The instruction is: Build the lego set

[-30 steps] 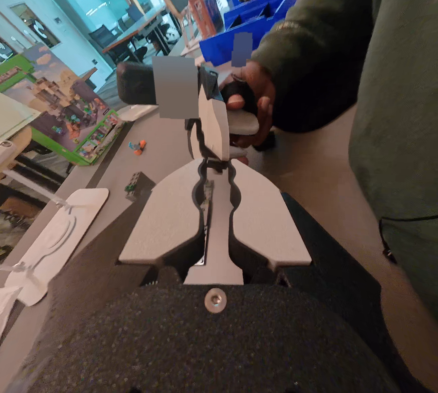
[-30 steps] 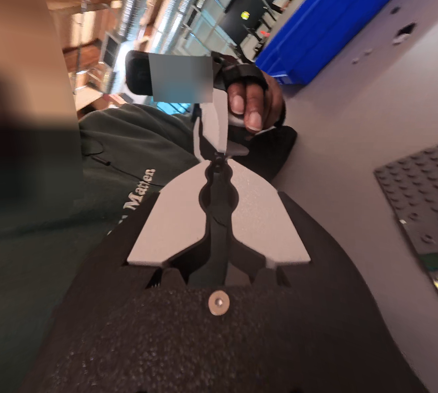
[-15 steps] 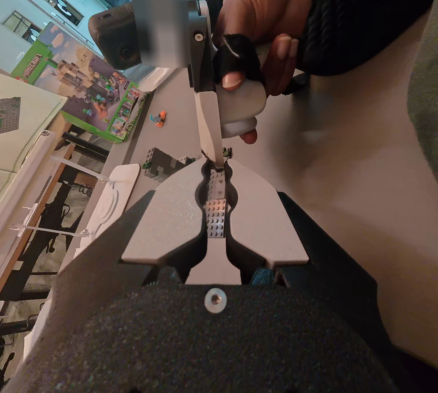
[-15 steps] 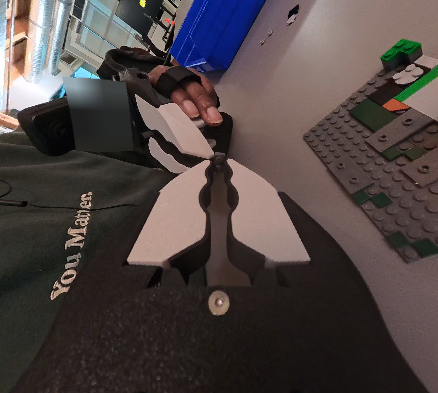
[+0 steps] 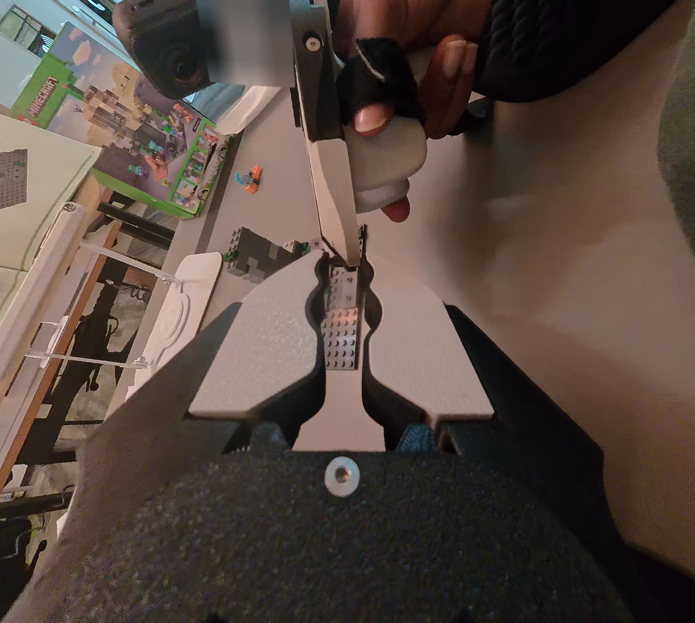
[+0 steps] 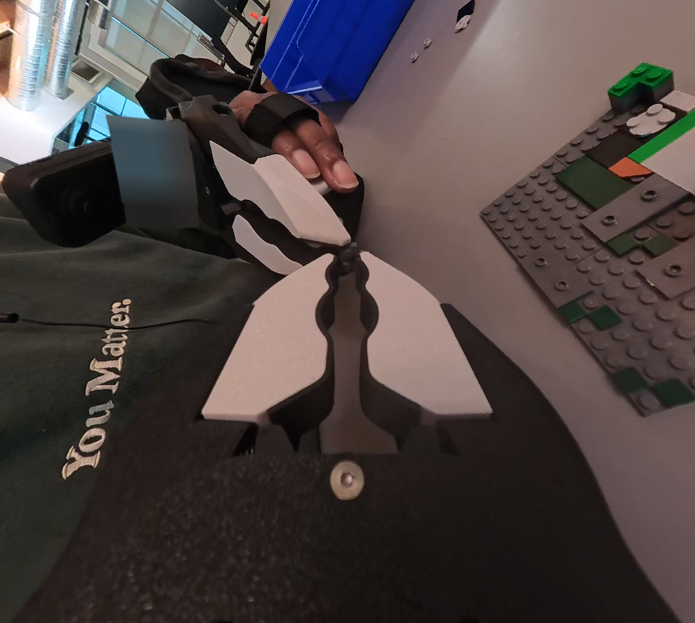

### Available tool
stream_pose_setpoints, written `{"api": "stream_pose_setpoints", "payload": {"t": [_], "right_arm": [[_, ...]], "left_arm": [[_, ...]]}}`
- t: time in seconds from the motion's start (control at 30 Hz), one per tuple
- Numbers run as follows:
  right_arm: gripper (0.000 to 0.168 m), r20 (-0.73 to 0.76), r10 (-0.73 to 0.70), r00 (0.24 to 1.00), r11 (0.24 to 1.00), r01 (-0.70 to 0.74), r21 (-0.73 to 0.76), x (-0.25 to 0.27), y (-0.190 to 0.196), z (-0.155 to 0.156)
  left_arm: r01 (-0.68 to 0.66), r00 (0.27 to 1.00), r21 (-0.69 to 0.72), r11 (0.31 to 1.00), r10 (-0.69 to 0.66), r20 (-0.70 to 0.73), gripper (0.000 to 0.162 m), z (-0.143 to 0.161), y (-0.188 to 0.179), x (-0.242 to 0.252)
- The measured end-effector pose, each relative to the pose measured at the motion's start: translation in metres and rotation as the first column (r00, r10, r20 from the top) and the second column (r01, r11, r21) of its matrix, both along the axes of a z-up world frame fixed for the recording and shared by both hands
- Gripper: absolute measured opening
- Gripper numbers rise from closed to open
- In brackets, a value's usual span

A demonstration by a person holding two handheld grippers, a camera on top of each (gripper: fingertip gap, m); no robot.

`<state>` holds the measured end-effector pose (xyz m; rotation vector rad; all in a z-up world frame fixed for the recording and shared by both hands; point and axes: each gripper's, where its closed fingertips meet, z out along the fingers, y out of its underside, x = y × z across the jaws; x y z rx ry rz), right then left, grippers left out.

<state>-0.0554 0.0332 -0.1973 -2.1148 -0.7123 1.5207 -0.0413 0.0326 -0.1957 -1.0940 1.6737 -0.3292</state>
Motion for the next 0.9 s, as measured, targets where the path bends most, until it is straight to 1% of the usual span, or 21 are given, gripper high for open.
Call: {"api": "stream_pose_setpoints", "payload": {"t": [0.07,0.2,0.27,0.4,0.5,0.6,0.77,0.9], "right_arm": [[0.008,-0.014,-0.002,1.0,1.0,0.002,0.01,0.0,0.0,0.002],[0.01,-0.142,0.026,0.989,0.999,-0.019,0.046,0.001,-0.002,0.021],[0.013,-0.196,0.053,0.979,0.998,-0.044,0.049,0.003,-0.003,0.028],[0.017,-0.351,0.119,0.929,0.99,-0.136,-0.026,0.003,-0.012,0.041],[0.014,-0.442,0.127,0.888,0.981,-0.178,-0.075,0.002,-0.015,0.046],[0.007,-0.438,0.114,0.892,0.984,-0.162,-0.074,0.003,-0.012,0.044],[0.006,-0.38,0.095,0.92,0.993,-0.116,-0.032,0.004,-0.008,0.04],[0.005,-0.358,0.083,0.93,0.994,-0.101,-0.031,0.005,-0.007,0.037]], "left_arm": [[-0.001,0.999,-0.009,1.0,0.002,0.038,0.015,0.004,0.0,0.0],[0.03,0.982,-0.089,0.996,-0.012,0.189,0.015,0.024,-0.002,-0.001],[0.044,0.971,-0.111,0.993,-0.016,0.237,0.015,0.031,-0.004,-0.002],[0.085,0.955,-0.131,0.988,-0.043,0.293,0.015,0.04,-0.01,0.0],[0.098,0.952,-0.124,0.987,-0.057,0.301,0.015,0.041,-0.012,0.002],[0.088,0.955,-0.124,0.988,-0.049,0.293,0.015,0.04,-0.011,0.002],[0.064,0.963,-0.117,0.991,-0.031,0.268,0.015,0.036,-0.007,0.002],[0.05,0.97,-0.117,0.992,-0.02,0.244,0.015,0.031,-0.005,0.002]]}}
